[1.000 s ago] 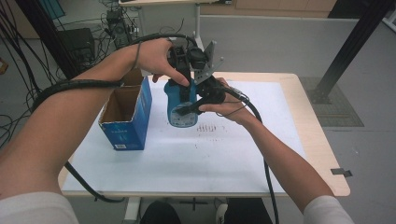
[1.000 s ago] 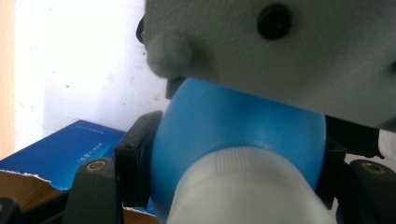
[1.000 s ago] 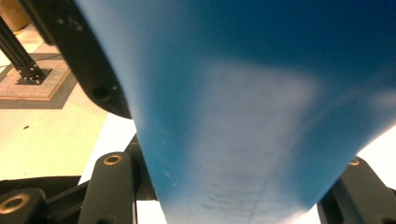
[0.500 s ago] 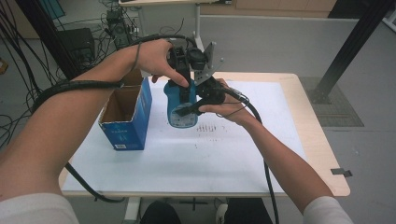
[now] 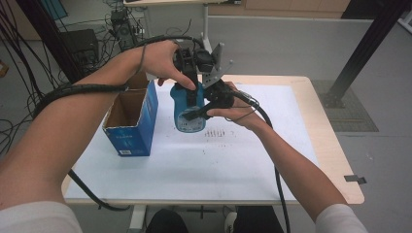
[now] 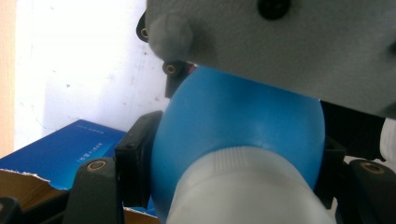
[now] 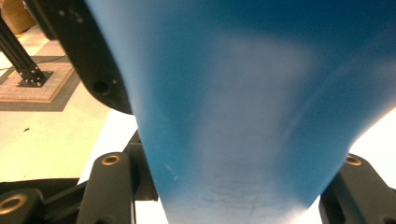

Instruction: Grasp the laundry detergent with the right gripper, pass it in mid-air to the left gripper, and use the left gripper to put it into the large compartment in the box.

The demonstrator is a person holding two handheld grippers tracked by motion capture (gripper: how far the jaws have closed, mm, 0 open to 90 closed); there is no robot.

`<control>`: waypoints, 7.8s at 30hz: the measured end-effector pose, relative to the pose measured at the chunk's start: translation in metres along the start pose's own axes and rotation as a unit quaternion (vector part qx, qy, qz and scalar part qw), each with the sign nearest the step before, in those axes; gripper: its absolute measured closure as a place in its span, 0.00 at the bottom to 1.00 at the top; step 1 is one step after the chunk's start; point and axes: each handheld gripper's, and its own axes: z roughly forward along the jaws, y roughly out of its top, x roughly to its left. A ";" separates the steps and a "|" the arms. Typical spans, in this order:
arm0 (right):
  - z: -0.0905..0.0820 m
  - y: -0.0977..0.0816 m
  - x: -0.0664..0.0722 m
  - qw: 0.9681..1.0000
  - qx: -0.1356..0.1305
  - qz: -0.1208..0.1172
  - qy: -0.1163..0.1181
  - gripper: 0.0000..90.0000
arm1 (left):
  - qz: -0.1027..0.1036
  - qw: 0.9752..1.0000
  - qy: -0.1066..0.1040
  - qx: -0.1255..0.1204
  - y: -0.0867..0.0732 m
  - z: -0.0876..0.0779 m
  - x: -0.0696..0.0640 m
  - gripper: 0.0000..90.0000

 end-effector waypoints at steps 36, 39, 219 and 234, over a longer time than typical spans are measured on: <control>-0.008 -0.017 0.002 0.997 0.030 0.055 -0.040 0.09 | -0.027 1.000 0.006 -0.001 -0.007 -0.005 0.006 0.39; -0.013 -0.021 0.004 0.995 0.047 0.073 -0.051 0.06 | -0.044 0.999 0.004 -0.002 -0.008 -0.007 0.010 0.39; -0.125 -0.080 0.023 0.925 0.220 0.214 -0.224 0.01 | -0.617 0.786 -0.018 -0.014 -0.170 0.106 0.087 0.40; -0.121 -0.087 0.019 0.924 0.220 0.222 -0.220 0.01 | -0.612 0.790 -0.025 -0.011 -0.170 0.118 0.090 0.39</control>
